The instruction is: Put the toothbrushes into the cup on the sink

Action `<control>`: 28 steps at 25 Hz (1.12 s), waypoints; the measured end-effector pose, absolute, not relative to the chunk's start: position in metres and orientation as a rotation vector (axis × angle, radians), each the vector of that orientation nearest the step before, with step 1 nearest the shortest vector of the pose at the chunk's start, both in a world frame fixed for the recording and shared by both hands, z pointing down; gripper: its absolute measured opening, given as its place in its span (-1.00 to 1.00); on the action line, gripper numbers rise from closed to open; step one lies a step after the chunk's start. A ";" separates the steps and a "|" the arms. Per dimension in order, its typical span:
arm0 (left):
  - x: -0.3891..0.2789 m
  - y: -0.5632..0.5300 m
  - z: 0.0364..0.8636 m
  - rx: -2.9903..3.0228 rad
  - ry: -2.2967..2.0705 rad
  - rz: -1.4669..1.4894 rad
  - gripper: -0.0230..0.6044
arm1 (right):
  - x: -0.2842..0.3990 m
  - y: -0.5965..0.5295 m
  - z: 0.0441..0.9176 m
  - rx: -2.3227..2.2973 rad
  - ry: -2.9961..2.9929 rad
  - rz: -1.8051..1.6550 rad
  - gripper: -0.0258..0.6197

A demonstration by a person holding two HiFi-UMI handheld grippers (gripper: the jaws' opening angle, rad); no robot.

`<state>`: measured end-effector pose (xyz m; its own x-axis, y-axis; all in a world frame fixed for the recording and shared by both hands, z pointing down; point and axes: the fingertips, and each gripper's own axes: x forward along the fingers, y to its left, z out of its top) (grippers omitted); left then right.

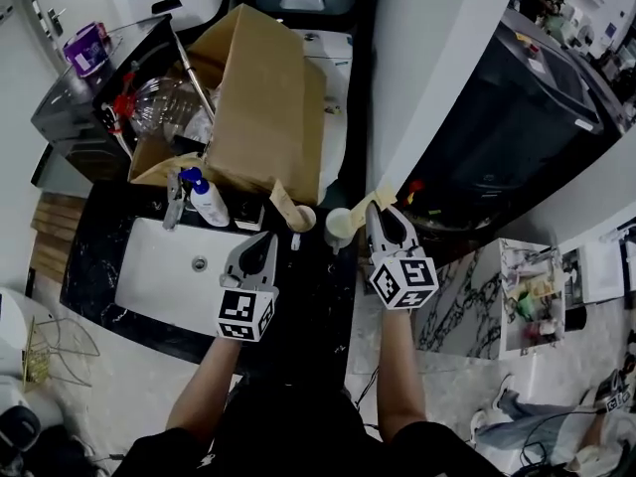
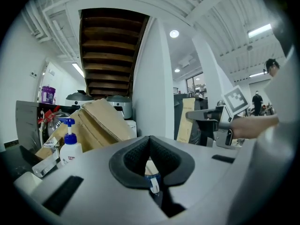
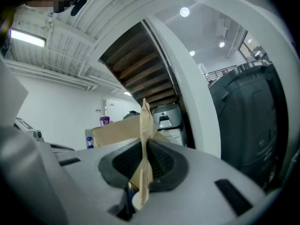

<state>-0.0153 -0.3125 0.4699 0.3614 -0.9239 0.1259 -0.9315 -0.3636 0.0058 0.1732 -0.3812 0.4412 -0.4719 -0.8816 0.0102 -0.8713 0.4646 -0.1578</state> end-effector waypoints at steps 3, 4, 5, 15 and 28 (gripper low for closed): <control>-0.015 -0.317 0.480 2.494 -1.752 0.190 -0.92 | 0.168 -0.391 0.459 -1.560 2.643 -0.254 -0.82; -0.016 -0.319 0.483 2.485 -1.760 0.201 -0.91 | 0.167 -0.394 0.464 -1.556 2.644 -0.269 -0.82; -0.017 -0.320 0.485 2.479 -1.763 0.211 -0.91 | 0.166 -0.397 0.470 -1.552 2.645 -0.283 -0.82; -0.013 -0.324 0.499 2.447 -1.736 0.237 -0.91 | 0.164 -0.416 0.514 -1.553 2.640 -0.423 -0.82; -0.014 -0.324 0.512 2.429 -1.725 0.274 -0.91 | 0.161 -0.418 0.541 -1.549 2.609 -0.536 -0.82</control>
<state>-0.0142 -0.3237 0.5118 0.3223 -0.9173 0.2339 -0.9446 -0.3277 0.0164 0.1612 -0.4184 0.5407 -0.4931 -0.8612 0.1236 -0.8402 0.4345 -0.3244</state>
